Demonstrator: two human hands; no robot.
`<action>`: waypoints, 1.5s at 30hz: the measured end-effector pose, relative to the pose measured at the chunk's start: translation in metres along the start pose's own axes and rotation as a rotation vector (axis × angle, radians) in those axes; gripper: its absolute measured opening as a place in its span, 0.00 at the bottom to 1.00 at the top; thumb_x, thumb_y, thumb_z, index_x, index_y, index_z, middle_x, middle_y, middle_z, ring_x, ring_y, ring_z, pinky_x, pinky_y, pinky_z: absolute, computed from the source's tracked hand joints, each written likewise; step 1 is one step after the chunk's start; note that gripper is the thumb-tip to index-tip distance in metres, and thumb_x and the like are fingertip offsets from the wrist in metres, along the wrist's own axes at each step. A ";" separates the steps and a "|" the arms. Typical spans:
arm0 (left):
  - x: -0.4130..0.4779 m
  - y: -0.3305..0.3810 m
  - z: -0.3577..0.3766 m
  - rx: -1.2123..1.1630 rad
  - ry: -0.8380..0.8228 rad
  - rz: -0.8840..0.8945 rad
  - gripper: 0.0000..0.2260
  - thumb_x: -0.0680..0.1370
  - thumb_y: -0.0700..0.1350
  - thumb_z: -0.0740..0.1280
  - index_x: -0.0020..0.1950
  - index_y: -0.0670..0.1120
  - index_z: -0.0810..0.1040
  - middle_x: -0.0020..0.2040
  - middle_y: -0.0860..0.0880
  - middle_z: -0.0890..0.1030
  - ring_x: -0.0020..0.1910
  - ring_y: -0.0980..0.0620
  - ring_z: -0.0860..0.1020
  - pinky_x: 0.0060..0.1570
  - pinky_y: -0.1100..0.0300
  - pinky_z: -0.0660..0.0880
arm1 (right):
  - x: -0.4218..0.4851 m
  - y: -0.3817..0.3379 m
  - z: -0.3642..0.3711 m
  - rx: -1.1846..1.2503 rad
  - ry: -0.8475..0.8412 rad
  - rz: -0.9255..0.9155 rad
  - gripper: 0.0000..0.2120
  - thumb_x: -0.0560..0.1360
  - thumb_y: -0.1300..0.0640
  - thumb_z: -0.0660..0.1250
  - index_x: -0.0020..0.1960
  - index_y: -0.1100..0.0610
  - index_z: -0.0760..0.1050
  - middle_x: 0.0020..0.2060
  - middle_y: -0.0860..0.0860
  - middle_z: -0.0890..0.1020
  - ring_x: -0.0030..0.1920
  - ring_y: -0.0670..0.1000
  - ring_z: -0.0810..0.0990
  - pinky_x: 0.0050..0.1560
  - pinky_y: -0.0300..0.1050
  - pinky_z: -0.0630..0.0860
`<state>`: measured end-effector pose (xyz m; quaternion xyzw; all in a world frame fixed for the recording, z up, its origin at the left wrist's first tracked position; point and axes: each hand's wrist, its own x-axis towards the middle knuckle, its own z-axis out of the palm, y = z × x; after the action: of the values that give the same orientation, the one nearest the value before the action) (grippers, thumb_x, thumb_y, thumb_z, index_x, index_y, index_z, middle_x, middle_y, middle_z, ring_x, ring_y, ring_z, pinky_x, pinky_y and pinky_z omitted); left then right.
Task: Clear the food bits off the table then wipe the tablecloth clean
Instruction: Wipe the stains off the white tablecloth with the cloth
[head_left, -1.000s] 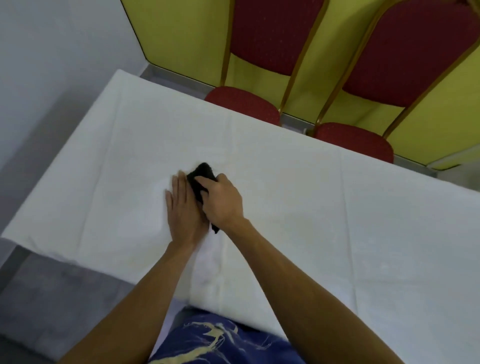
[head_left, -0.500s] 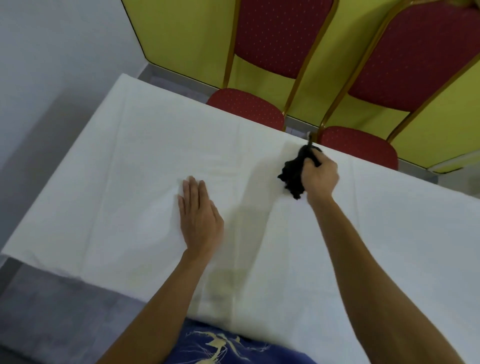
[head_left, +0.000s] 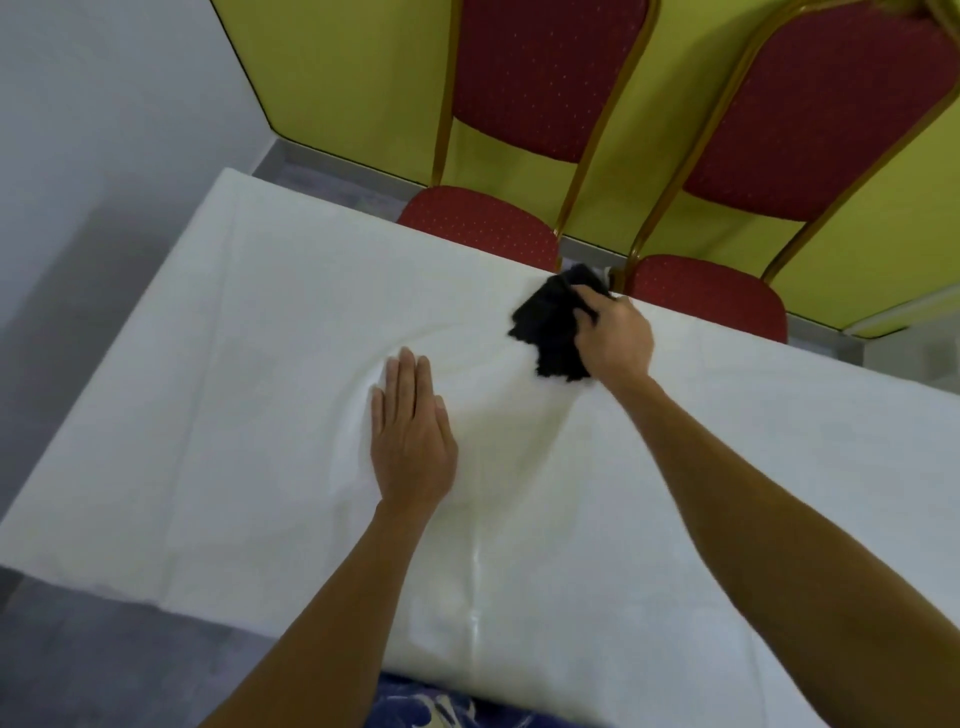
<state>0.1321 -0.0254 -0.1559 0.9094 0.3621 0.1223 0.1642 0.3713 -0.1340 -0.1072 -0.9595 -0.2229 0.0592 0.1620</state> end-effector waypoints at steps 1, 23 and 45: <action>0.000 -0.002 -0.001 -0.001 -0.008 -0.006 0.22 0.85 0.44 0.51 0.79 0.42 0.59 0.80 0.44 0.58 0.80 0.48 0.53 0.78 0.48 0.53 | 0.003 0.018 -0.007 -0.022 0.031 0.059 0.18 0.79 0.53 0.60 0.68 0.43 0.74 0.51 0.61 0.79 0.47 0.64 0.79 0.49 0.54 0.76; -0.027 0.044 0.007 0.114 -0.255 0.298 0.27 0.84 0.55 0.45 0.81 0.46 0.53 0.82 0.48 0.51 0.81 0.50 0.48 0.78 0.44 0.50 | -0.119 0.122 -0.053 0.123 -0.054 0.381 0.18 0.79 0.51 0.63 0.68 0.40 0.73 0.58 0.51 0.82 0.56 0.56 0.80 0.49 0.48 0.78; -0.090 0.128 0.029 0.132 -0.388 0.451 0.34 0.80 0.59 0.50 0.81 0.43 0.49 0.82 0.44 0.49 0.81 0.46 0.44 0.78 0.44 0.41 | -0.170 0.053 -0.021 0.140 -0.160 0.069 0.28 0.77 0.38 0.62 0.74 0.48 0.64 0.60 0.58 0.72 0.52 0.58 0.77 0.49 0.53 0.78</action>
<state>0.1575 -0.1818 -0.1422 0.9820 0.1200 -0.0441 0.1393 0.2452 -0.2605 -0.0980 -0.9451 -0.1975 0.1565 0.2080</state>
